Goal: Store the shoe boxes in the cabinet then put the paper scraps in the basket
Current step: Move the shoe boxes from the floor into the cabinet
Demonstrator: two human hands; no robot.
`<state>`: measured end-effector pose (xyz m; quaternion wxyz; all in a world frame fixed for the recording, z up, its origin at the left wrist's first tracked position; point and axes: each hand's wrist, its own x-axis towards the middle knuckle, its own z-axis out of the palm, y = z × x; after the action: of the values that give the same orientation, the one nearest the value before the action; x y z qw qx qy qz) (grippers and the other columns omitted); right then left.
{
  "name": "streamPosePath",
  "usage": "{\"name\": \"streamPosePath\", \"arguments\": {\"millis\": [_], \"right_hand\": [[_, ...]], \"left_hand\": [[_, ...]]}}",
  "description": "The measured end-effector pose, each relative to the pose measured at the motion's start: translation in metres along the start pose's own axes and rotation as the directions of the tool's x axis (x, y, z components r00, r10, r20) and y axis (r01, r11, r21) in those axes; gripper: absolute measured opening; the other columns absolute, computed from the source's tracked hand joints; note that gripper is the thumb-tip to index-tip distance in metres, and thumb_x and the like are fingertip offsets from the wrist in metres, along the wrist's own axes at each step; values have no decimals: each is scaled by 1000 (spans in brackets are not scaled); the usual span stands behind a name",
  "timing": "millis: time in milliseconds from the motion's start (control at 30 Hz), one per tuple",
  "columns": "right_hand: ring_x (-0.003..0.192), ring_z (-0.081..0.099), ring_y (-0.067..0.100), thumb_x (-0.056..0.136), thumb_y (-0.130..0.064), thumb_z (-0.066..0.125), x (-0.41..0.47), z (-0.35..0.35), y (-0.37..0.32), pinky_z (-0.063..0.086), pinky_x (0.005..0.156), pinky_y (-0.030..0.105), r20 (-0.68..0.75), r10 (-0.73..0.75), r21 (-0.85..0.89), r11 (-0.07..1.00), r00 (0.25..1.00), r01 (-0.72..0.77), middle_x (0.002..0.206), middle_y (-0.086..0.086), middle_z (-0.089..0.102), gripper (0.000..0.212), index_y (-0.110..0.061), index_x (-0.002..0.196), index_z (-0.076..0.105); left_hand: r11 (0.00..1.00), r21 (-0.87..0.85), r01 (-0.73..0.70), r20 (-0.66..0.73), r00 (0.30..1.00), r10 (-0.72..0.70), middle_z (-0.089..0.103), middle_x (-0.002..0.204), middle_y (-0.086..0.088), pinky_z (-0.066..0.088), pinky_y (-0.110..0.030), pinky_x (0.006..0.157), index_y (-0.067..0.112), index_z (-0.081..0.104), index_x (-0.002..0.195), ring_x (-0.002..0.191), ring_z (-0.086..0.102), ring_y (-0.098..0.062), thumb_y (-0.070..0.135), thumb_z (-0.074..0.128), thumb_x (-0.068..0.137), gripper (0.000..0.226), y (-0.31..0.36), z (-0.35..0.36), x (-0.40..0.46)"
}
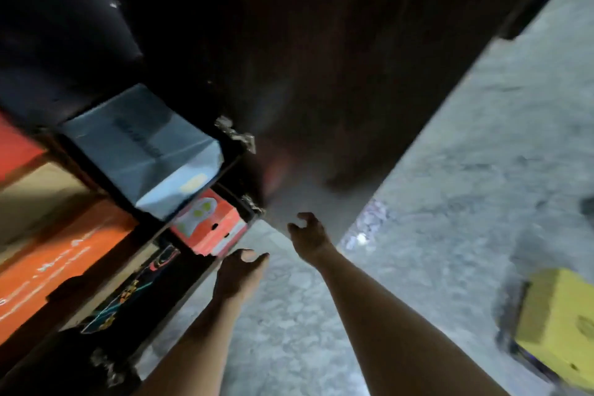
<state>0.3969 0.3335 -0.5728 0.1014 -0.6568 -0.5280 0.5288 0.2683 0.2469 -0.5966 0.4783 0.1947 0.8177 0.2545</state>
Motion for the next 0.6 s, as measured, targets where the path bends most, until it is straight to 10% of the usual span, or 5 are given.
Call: {"name": "streamPosePath", "arguments": {"millis": [100,200,367,600], "right_hand": [[133,54,32,101,-34,55,-24,-61,67,43,109,34,-31,126,25,992,991,-126,145,15,56,49,-13,145,48],[135,52,30,102,-37,55,-41,-136,140,41,110,32,-72,246,93,967,967,-239,145,12,56,52,-13,147,46],[132,54,30,101,-39,56,-56,-274,270,44,105,32,-217,425,262,892,879,-368,142,13,58,52,-13,145,48],[124,59,33,100,-37,58,-53,-429,466,49,99,37,-367,652,476,744,664,-468,139,14,60,49,-12,141,51]], "left_hand": [[943,298,-146,183,979,94,74,110,-9,61,-45,84,26,67,85,98,72,-30,50,73,81,26,13,59,-36],[877,419,-234,335,938,90,70,125,-2,60,-40,86,22,67,126,103,71,-26,63,68,70,69,23,136,-60],[700,542,-466,549,826,124,66,133,-7,48,-33,72,8,66,121,105,67,-26,67,57,77,74,65,296,-96],[597,528,-604,719,692,64,61,143,-12,47,-37,102,5,63,133,129,58,-31,43,64,96,53,80,542,-144]]}}
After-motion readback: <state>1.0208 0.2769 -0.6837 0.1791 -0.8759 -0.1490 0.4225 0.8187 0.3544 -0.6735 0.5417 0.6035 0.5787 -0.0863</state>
